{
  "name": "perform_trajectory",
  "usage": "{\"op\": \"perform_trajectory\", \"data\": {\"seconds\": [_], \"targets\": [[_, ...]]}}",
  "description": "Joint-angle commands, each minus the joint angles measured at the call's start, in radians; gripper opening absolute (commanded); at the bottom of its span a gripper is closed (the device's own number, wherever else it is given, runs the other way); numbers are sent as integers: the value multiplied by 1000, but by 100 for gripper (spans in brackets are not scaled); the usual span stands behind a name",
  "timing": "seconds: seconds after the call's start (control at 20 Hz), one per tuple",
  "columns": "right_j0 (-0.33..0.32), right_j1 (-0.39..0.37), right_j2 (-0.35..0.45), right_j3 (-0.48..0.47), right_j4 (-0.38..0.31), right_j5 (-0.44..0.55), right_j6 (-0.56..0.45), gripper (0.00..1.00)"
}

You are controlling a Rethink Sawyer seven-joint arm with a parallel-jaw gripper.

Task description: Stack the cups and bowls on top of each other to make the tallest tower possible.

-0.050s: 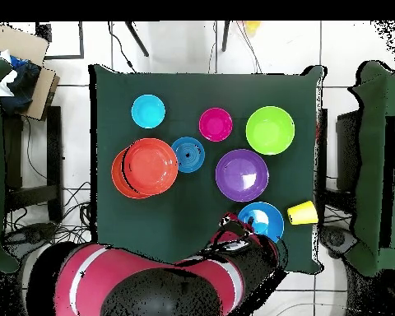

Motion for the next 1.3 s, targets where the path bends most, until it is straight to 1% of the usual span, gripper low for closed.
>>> {"op": "perform_trajectory", "data": {"seconds": [0.05, 0.35, 0.5, 0.55, 1.0, 1.3], "targets": [[-15, -3, 145, -105, -39, 67, -20, 100], [-13, -3, 145, -105, -38, 70, -19, 100], [-27, -13, 160, -106, -56, 84, -22, 100], [-28, -16, 163, -105, -60, 90, -20, 0], [-46, -33, 188, -104, -92, 122, -23, 0], [-43, -34, 188, -104, -90, 124, -20, 0]]}}
